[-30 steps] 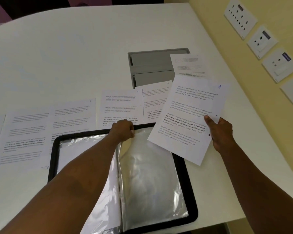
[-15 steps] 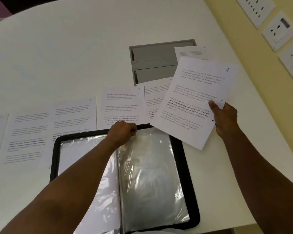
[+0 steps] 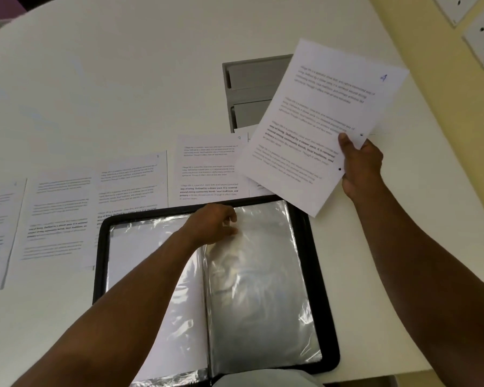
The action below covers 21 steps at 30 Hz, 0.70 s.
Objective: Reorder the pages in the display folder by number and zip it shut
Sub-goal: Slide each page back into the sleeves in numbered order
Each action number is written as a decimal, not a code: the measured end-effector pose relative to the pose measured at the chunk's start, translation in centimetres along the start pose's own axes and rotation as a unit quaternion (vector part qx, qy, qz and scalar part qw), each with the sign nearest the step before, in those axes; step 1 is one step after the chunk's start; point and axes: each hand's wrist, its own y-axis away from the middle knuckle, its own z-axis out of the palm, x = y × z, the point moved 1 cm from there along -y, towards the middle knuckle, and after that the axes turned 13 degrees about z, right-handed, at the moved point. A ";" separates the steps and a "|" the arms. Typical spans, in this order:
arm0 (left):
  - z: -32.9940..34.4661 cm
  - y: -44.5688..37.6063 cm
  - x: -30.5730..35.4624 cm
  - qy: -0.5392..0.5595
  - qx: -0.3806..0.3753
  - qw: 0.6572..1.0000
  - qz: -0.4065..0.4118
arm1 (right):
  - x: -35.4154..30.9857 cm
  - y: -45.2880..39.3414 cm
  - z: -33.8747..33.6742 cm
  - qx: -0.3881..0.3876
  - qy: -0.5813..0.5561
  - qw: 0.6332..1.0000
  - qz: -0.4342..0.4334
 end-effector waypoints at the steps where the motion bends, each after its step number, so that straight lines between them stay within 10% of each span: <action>1: 0.1 0.0 0.2 0.003 0.001 1.000 -0.002 | 0.1 0.0 0.7 -0.008 -0.001 1.000 0.003; 21: 1.1 -1.4 0.7 0.018 0.102 0.994 0.015 | -0.1 -1.0 6.2 -0.024 -0.026 0.999 0.033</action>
